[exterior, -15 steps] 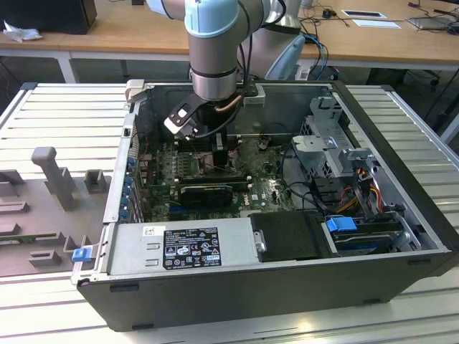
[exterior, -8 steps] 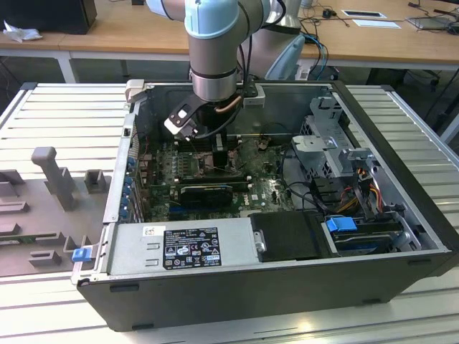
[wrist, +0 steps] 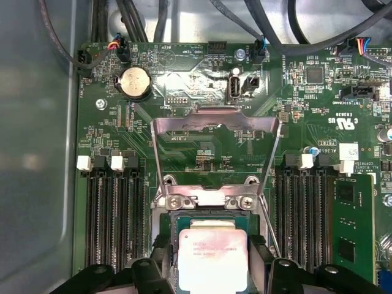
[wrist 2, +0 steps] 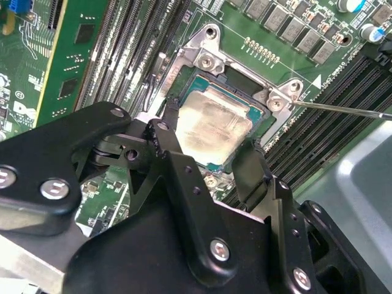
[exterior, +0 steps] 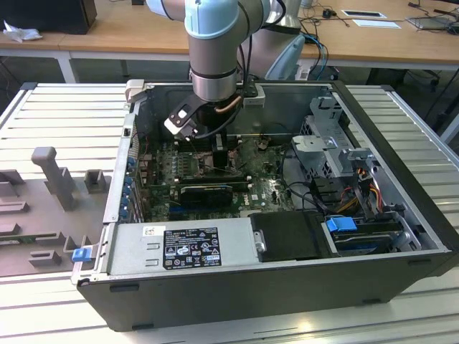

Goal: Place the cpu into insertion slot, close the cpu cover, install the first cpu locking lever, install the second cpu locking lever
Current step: 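Place the cpu into insertion slot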

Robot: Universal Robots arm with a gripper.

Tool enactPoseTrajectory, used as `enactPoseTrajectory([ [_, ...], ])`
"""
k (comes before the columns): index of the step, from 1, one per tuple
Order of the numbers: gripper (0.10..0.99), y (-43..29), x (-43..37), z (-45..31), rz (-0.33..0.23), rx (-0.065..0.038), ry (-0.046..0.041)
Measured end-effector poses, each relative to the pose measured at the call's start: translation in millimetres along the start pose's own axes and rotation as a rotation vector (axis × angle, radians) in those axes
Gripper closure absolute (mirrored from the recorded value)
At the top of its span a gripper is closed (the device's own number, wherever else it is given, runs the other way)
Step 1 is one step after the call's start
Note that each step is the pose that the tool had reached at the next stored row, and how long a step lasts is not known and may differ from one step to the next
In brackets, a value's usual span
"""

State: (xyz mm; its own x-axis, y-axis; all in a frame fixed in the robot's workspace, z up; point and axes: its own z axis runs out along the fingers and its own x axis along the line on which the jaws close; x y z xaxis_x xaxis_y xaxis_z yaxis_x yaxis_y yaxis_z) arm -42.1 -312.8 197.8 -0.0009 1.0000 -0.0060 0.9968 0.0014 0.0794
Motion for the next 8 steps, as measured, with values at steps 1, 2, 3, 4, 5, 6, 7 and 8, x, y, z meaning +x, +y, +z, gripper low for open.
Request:
enactPoseTrajectory([
  [1, 0.471, 0.1, 0.9, 0.0, 0.0, 0.0, 0.0],
  [2, 0.471, 0.1, 1.5, -0.1, 0.0, 0.0, 0.0001],
  [3, 0.471, 0.1, 1.5, -0.8, 0.0, 0.0, 0.0001],
  [4, 0.471, 0.2, 1.5, -2.2, 0.0, 0.0, 0.0001],
  [5, 0.471, 0.3, 1.5, -3.1, 0.0, 0.0, 0.0001],
  [6, 0.471, 0.4, 1.5, -3.9, 0.0, 0.0, 0.0002],
  [7, 0.471, 0.4, 1.6, -4.0, 0.0, 0.0, 0.0004],
  [8, 0.471, 0.4, 1.6, -4.2, 0.0, 0.0, 0.0004],
])
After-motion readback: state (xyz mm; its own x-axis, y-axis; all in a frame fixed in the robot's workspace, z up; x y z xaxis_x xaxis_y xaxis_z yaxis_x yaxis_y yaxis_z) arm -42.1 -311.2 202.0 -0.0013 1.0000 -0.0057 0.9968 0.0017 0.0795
